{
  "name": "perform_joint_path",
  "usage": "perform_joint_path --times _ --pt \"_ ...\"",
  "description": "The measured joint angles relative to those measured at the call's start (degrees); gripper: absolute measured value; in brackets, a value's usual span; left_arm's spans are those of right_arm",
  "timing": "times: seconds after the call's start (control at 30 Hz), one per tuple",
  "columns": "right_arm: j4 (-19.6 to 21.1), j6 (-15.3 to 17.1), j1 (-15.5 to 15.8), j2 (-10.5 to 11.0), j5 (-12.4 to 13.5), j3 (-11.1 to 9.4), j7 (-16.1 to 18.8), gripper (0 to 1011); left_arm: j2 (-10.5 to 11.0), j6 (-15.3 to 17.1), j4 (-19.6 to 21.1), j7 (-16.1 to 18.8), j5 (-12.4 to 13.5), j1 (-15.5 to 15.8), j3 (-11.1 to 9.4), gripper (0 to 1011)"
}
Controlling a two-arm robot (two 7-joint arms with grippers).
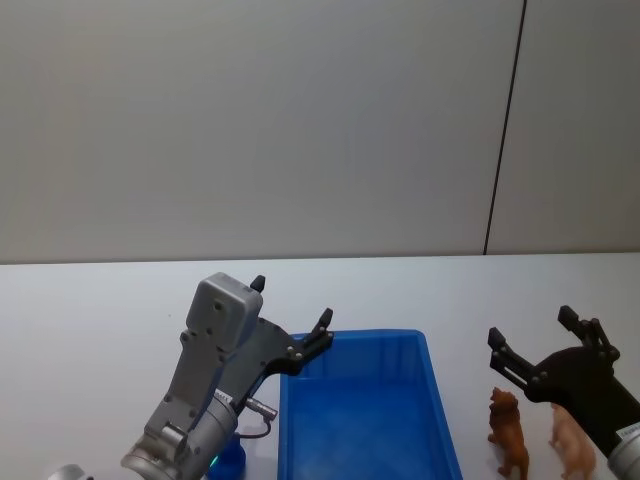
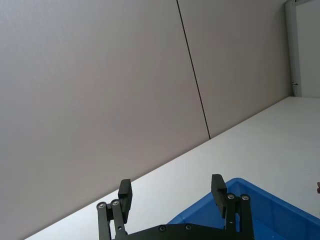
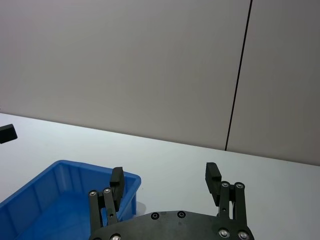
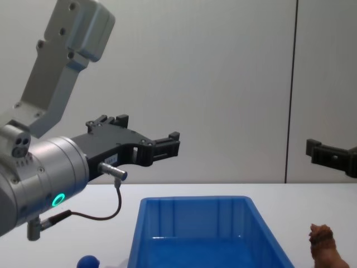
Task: Pick up the two dolls from the table and place them into the box.
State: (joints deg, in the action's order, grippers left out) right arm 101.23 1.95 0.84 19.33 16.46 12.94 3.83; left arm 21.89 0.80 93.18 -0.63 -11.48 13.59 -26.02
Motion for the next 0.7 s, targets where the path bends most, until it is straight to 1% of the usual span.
perform_joint_path --times 0.7 --pt "0.0 0.0 0.0 0.0 0.0 0.0 0.0 1001 0.0 0.0 0.0 0.0 0.0 0.0 0.0 1001"
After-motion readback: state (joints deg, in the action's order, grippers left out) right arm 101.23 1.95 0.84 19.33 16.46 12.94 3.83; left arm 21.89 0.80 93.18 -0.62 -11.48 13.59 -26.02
